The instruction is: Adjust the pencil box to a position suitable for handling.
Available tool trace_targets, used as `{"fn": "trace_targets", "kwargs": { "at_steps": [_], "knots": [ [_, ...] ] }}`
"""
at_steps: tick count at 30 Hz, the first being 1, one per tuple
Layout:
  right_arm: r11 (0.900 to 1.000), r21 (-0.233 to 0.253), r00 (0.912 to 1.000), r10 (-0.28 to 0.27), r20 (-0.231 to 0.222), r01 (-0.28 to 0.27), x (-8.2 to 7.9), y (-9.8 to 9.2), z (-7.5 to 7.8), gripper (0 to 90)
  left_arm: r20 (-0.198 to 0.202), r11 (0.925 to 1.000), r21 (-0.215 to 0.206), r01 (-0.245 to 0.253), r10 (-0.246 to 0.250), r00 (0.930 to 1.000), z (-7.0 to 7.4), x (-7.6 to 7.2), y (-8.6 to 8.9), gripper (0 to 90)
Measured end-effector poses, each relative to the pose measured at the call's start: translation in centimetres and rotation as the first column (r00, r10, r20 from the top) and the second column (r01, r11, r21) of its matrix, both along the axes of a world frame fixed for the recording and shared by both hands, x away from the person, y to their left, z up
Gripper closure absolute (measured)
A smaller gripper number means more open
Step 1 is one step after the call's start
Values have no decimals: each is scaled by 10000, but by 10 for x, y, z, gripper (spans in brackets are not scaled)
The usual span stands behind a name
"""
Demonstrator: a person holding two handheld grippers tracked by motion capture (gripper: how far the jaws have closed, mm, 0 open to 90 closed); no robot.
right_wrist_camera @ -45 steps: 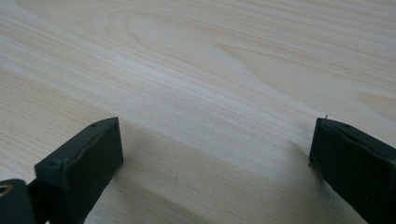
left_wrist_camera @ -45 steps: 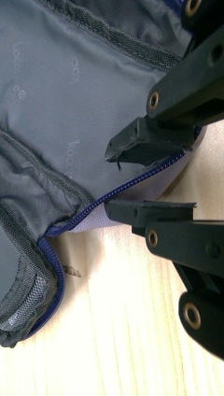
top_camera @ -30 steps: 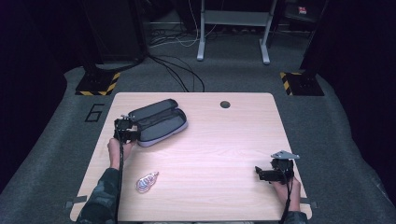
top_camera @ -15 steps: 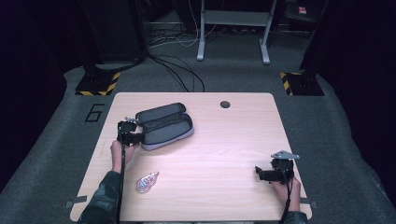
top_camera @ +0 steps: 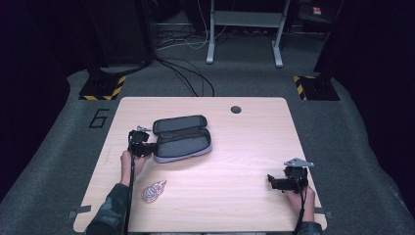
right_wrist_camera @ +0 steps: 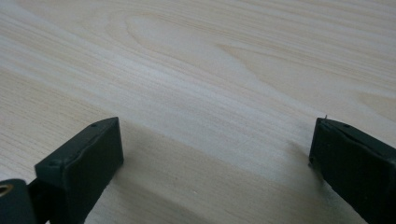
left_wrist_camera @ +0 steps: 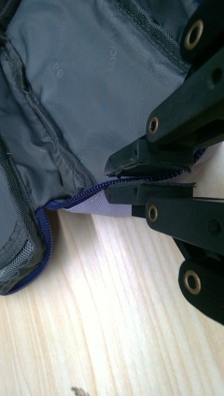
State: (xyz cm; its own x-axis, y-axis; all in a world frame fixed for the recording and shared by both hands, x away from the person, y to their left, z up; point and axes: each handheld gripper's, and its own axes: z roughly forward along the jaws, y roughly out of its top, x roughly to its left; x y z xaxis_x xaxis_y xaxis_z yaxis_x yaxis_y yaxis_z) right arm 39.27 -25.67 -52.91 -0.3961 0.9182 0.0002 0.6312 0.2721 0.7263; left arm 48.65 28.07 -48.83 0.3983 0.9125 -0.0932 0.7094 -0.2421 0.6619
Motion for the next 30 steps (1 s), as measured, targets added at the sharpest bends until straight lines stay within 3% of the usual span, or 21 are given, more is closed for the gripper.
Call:
{"fn": "trace_targets", "kwargs": {
  "at_steps": [9, 10, 12, 13, 20, 30],
  "knots": [
    [10000, 1, 10000, 2, 1, -2, 0, 0, 0, 25, 47, 9987, 31, 509, -509, 9987, -3, -10, -16, 849],
    [10000, 2, 10000, 0, 0, 0, 0, 0, 0, 24, -58, 9968, 154, 784, -783, 9969, -2, -10, -17, 849],
    [10000, 22, 10000, -24, -11, 24, 0, 0, 0, 24, 49, 9979, -26, 648, -648, 9979, -3, -10, -21, 849],
    [10000, 22, 10000, -24, -11, 24, 0, 0, 0, 24, 1, 9965, 103, 833, -834, 9965, -2, -10, -20, 849],
    [10000, -1, 10000, 7, 1, -7, 0, 0, 0, 25, 50, 9952, -110, 969, -969, 9953, -2, -10, -34, 848],
    [10000, -12, 10000, 12, -15, -12, 0, 0, 0, 25, -48, 9908, -89, 1348, -1348, 9909, -2, -6, -54, 846]
  ]
}}
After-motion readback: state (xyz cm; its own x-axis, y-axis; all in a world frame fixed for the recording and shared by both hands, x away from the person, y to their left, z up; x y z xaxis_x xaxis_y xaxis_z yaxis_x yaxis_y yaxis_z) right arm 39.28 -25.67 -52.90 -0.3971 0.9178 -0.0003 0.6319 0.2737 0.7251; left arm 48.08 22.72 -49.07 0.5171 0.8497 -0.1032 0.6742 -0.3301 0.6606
